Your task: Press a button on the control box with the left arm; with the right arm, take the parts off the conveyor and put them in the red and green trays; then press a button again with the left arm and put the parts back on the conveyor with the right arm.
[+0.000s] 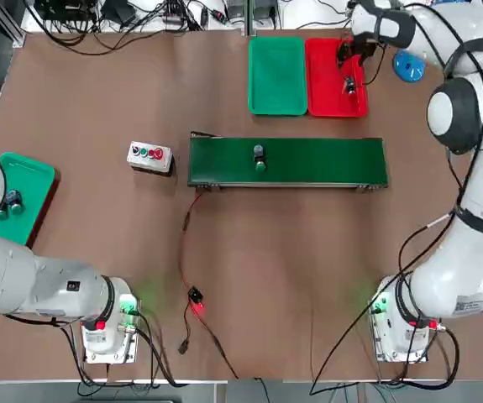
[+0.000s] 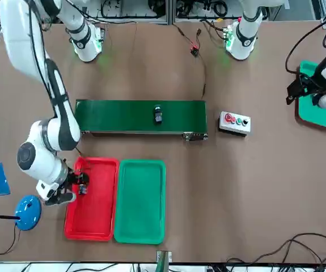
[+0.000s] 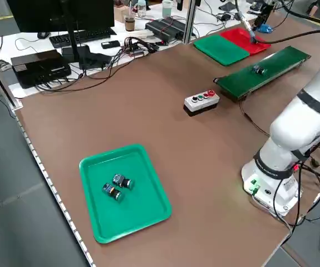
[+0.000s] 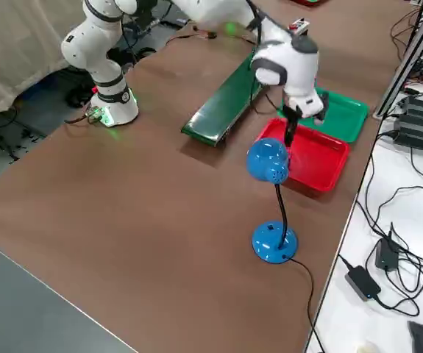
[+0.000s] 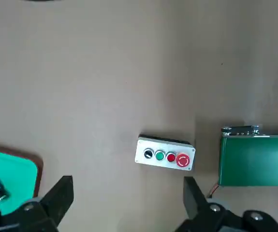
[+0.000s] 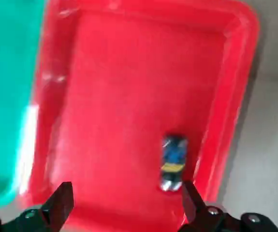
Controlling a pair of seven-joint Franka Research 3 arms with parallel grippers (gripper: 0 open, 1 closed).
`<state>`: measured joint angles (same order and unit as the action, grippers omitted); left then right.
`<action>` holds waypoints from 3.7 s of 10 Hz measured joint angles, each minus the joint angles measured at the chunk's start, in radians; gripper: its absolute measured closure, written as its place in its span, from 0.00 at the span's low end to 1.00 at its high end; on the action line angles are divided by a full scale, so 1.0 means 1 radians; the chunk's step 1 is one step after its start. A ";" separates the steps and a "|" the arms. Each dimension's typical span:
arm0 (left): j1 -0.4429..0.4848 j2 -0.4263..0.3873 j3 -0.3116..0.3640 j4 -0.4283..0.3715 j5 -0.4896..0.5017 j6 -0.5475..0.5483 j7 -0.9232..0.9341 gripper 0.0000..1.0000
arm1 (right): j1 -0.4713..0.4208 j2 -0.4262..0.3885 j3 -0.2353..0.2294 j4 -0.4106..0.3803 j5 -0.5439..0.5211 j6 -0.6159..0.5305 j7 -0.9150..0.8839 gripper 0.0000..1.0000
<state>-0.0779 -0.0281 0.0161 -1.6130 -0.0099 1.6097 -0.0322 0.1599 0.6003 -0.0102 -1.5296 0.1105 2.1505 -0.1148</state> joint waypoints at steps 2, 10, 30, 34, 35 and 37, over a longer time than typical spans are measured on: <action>0.000 0.000 0.000 0.001 0.000 0.000 0.000 0.00 | 0.102 -0.098 0.003 0.000 0.000 -0.155 0.089 0.01; 0.000 0.003 0.001 0.001 0.000 -0.001 0.000 0.00 | 0.432 -0.150 0.005 -0.161 0.000 -0.050 0.568 0.01; 0.000 0.003 -0.001 0.001 0.000 -0.001 0.000 0.00 | 0.710 -0.062 0.001 -0.249 -0.066 0.151 0.834 0.29; 0.000 0.003 -0.001 0.001 0.000 -0.001 0.000 0.00 | 0.710 -0.062 -0.003 -0.249 -0.066 0.152 0.845 0.57; 0.000 0.003 -0.001 0.001 0.000 -0.001 0.000 0.00 | 0.710 -0.062 -0.003 -0.249 -0.066 0.152 0.854 0.58; 0.000 0.003 0.000 0.001 0.000 -0.001 0.000 0.00 | 0.707 -0.062 -0.012 -0.239 -0.066 0.149 0.857 0.59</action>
<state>-0.0780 -0.0249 0.0156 -1.6118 -0.0099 1.6089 -0.0326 0.8664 0.5384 -0.0225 -1.7682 0.0440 2.2996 0.7427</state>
